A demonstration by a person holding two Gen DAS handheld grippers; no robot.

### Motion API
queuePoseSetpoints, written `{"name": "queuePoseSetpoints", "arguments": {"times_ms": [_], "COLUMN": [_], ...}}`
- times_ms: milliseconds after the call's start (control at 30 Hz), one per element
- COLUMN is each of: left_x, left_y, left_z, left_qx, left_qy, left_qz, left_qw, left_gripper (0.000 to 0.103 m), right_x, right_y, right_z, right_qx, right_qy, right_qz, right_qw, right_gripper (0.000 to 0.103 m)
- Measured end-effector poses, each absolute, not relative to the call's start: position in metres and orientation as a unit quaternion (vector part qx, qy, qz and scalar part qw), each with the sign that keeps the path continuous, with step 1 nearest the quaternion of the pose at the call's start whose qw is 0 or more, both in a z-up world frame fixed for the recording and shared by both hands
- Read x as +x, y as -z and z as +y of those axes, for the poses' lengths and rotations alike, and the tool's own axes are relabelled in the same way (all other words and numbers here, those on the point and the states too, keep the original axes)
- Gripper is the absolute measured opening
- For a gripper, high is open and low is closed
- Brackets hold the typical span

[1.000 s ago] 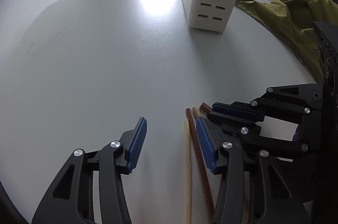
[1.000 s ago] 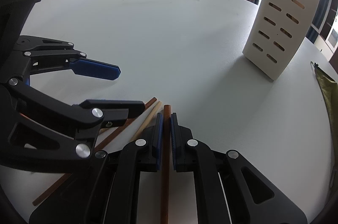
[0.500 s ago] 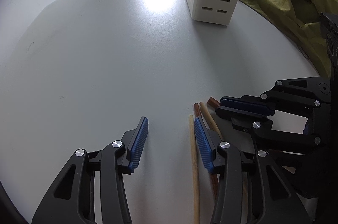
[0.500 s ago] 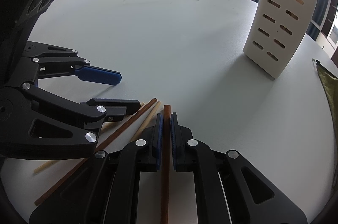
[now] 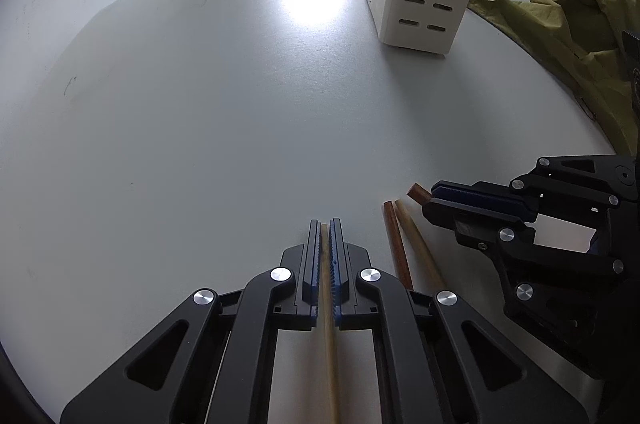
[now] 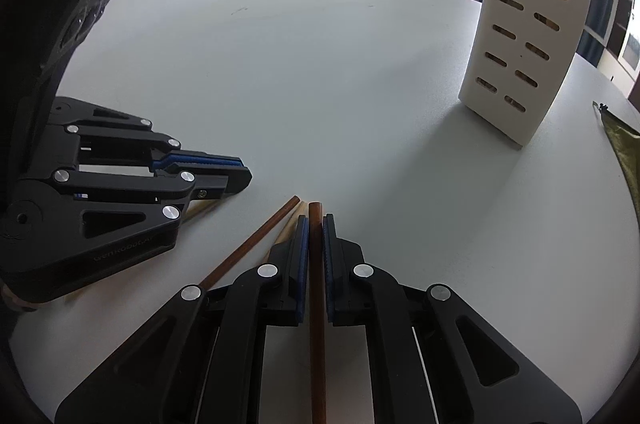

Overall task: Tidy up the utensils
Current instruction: 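Lift both tools' chopsticks and carry them over the holder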

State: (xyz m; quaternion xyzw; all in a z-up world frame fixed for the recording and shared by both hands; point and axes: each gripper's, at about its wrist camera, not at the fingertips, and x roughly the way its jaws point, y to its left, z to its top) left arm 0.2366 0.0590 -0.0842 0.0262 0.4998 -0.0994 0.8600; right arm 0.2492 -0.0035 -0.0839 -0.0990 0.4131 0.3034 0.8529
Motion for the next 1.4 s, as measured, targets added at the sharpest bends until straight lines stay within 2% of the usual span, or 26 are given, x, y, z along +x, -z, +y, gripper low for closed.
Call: {"name": "queuePoseSetpoints", "arguments": {"times_ms": [233,367,633,800,1200,1400], "left_x": [0.232,0.221,0.176,0.171,0.25,0.3], "left_y": [0.056,0.03,-0.054,-0.101,-0.17,-0.197], "left_z": [0.075,0.078,0.078,0.071,0.042,0.008], "left_qx": [-0.038,-0.063,-0.084,-0.086,-0.121,-0.133], "left_qy": [0.115,0.131,0.182,0.189,0.174,0.175], "left_qz": [0.463,0.44,0.355,0.311,0.234,0.178], "left_qw": [0.878,0.886,0.913,0.927,0.949,0.959], "left_gripper": [0.004,0.004,0.004,0.004,0.004,0.003], "right_x": [0.248,0.233,0.193,0.193,0.263,0.313], "right_y": [0.052,0.016,-0.071,-0.107,-0.179,-0.196], "right_z": [-0.027,-0.043,-0.077,-0.091,-0.122,-0.13], "right_qx": [-0.001,0.066,0.104,0.114,0.09,0.082], "right_qy": [-0.368,-0.431,-0.458,-0.461,-0.38,-0.325], "right_qz": [0.388,0.354,0.233,0.186,0.111,0.065], "right_qw": [0.845,0.827,0.851,0.86,0.914,0.94], "right_gripper": [0.007,0.008,0.007,0.007,0.007,0.007]}}
